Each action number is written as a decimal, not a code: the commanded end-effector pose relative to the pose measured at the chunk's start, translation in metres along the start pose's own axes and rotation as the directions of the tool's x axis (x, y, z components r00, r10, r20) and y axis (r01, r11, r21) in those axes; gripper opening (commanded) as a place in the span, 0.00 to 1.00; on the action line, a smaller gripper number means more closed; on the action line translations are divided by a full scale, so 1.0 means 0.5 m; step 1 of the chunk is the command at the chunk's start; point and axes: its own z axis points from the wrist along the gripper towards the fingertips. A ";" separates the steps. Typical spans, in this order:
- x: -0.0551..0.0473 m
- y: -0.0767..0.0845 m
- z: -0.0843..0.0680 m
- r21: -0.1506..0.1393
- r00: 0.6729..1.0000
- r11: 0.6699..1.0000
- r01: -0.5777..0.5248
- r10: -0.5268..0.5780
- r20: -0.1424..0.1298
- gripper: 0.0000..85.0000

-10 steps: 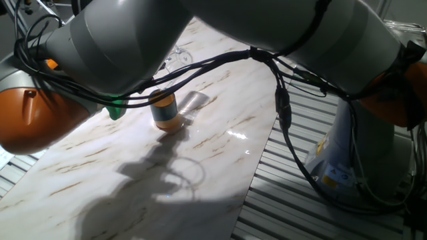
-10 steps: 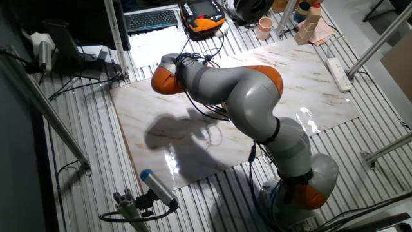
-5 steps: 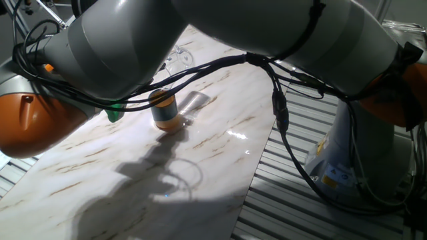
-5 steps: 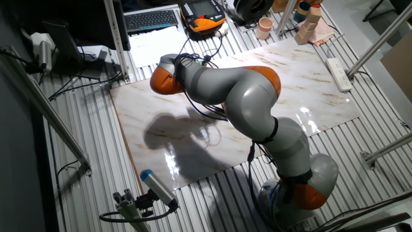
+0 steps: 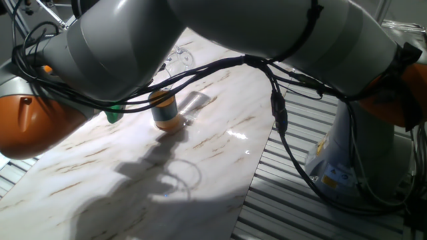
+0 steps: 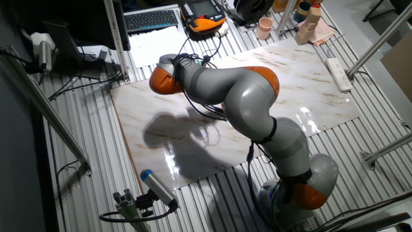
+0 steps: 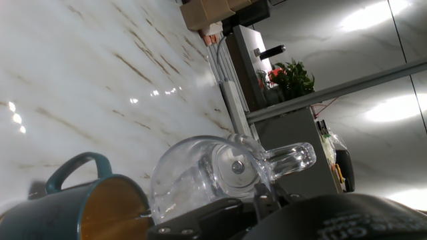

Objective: Pour the water from one cup into another empty cup

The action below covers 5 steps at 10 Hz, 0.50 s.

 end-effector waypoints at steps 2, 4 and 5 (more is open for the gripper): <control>0.001 0.001 0.000 0.006 1.000 1.000 -0.002 0.002 -0.001 0.00; 0.002 0.001 -0.001 0.012 1.000 1.000 -0.001 0.001 -0.002 0.00; 0.002 0.001 -0.001 0.016 1.000 1.000 0.000 0.000 -0.002 0.00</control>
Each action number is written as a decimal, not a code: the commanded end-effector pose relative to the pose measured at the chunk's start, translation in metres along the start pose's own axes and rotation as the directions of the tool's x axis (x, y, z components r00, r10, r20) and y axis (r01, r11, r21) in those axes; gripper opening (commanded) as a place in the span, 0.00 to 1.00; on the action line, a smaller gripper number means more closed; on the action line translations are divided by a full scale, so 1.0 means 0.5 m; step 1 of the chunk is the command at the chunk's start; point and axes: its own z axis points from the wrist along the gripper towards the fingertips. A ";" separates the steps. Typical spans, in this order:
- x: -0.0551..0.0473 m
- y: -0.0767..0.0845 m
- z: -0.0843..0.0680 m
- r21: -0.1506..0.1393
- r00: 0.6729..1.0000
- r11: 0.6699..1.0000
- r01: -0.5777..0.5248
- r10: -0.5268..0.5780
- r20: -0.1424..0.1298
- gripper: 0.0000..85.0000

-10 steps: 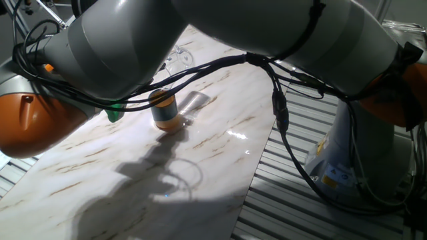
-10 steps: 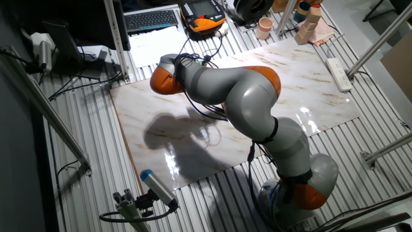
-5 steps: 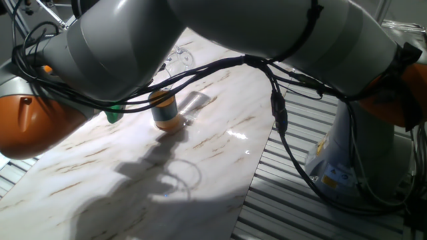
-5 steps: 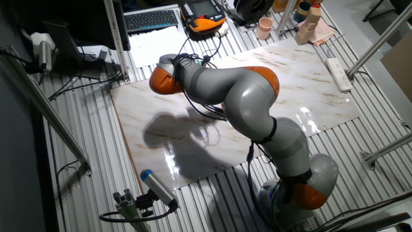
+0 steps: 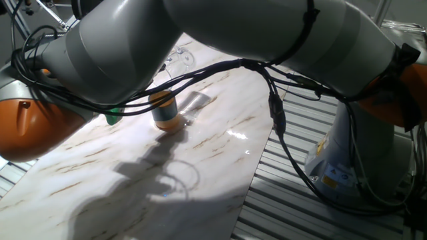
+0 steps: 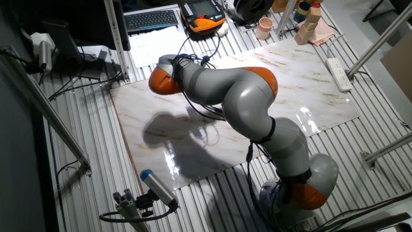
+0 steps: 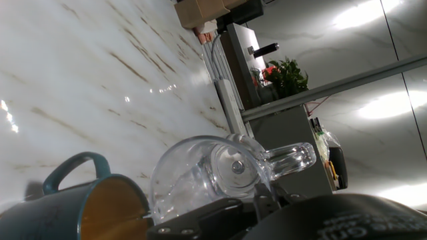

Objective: Pour the water from one cup into another empty cup

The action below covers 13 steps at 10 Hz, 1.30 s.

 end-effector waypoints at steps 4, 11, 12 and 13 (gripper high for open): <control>0.002 0.001 -0.001 0.011 1.000 1.000 0.002 -0.002 -0.001 0.00; 0.009 0.005 -0.005 0.027 1.000 1.000 -0.014 0.015 -0.011 0.00; 0.010 0.006 -0.006 0.028 1.000 1.000 -0.014 0.014 -0.011 0.00; 0.011 0.006 -0.006 0.035 1.000 0.999 -0.015 0.015 -0.012 0.00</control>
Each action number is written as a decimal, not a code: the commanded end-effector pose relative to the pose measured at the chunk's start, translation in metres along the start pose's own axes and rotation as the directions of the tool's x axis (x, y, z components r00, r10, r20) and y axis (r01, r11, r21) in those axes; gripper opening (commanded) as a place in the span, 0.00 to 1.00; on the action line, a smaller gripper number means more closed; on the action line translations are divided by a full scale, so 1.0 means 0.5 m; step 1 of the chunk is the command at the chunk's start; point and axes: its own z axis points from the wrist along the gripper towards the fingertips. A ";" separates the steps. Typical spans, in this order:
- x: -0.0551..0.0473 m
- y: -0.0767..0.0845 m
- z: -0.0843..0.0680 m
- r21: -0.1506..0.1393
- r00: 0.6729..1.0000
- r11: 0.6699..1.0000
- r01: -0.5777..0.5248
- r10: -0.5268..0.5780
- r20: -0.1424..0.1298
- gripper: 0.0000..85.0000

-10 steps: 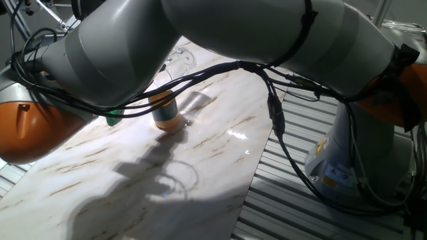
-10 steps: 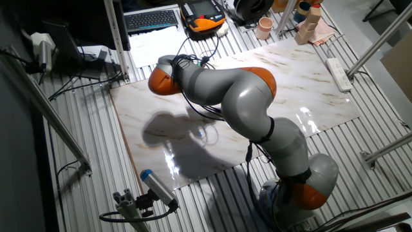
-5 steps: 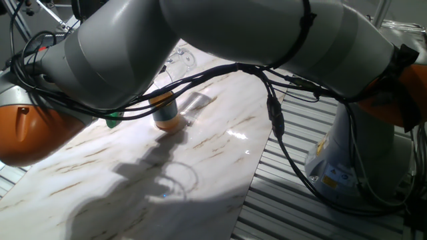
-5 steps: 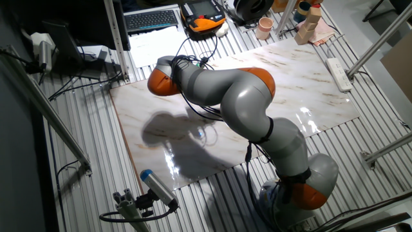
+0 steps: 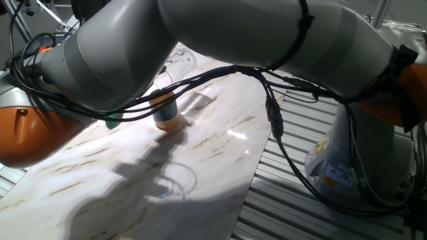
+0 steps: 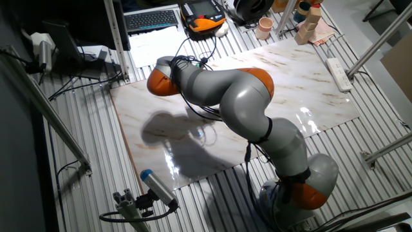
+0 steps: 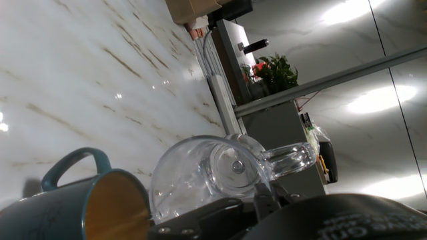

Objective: Pour the water from one cup into another empty cup

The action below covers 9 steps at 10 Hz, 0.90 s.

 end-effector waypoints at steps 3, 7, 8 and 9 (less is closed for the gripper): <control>0.001 0.003 0.000 0.014 1.000 1.000 0.002 -0.002 -0.001 0.00; 0.001 0.003 0.000 0.016 1.000 1.000 0.015 -0.015 0.006 0.00; 0.001 0.002 0.000 0.016 1.000 1.000 0.019 -0.019 0.008 0.00; 0.001 0.003 0.000 0.020 1.000 1.000 0.024 -0.024 0.009 0.00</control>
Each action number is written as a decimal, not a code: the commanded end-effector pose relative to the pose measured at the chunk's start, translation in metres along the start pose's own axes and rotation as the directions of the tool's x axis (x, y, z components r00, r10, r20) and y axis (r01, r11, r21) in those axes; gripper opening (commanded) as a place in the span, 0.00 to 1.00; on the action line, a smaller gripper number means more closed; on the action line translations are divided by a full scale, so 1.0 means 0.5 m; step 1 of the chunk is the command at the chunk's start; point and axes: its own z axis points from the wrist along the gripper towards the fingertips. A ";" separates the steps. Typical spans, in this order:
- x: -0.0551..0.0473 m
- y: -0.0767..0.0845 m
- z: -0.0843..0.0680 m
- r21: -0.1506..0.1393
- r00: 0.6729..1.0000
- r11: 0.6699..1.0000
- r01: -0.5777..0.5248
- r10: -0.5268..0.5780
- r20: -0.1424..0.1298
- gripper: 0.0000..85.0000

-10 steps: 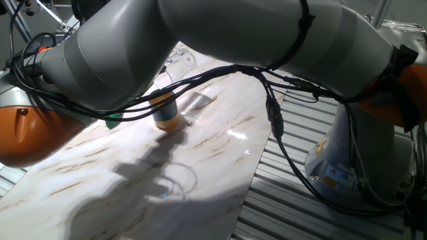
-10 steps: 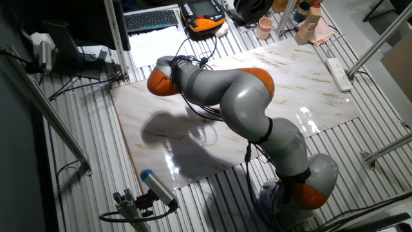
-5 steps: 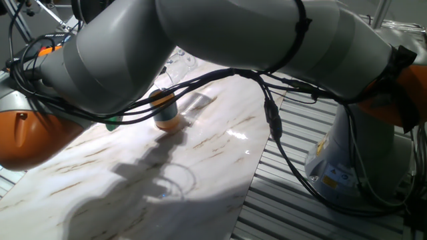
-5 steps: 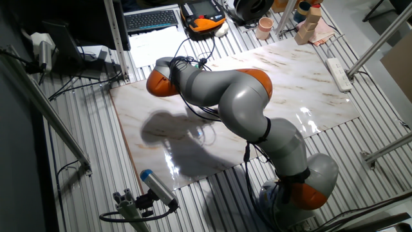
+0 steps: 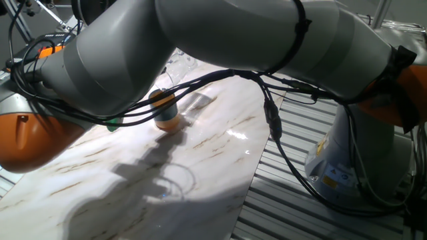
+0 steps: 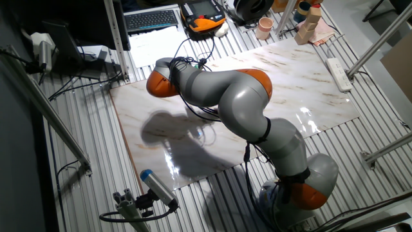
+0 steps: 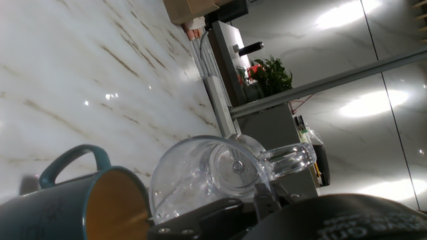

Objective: Pour the water from one cup into another empty cup

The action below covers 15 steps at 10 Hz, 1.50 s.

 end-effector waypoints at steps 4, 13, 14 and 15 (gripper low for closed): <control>-0.001 0.000 0.001 0.023 1.000 1.000 0.006 -0.006 -0.001 0.00; -0.001 0.000 0.000 0.040 1.000 0.999 0.025 -0.025 0.006 0.00; -0.001 0.000 0.000 0.042 1.000 0.999 0.025 -0.026 0.005 0.00; 0.000 0.000 0.000 0.041 1.000 0.999 0.029 -0.029 0.007 0.00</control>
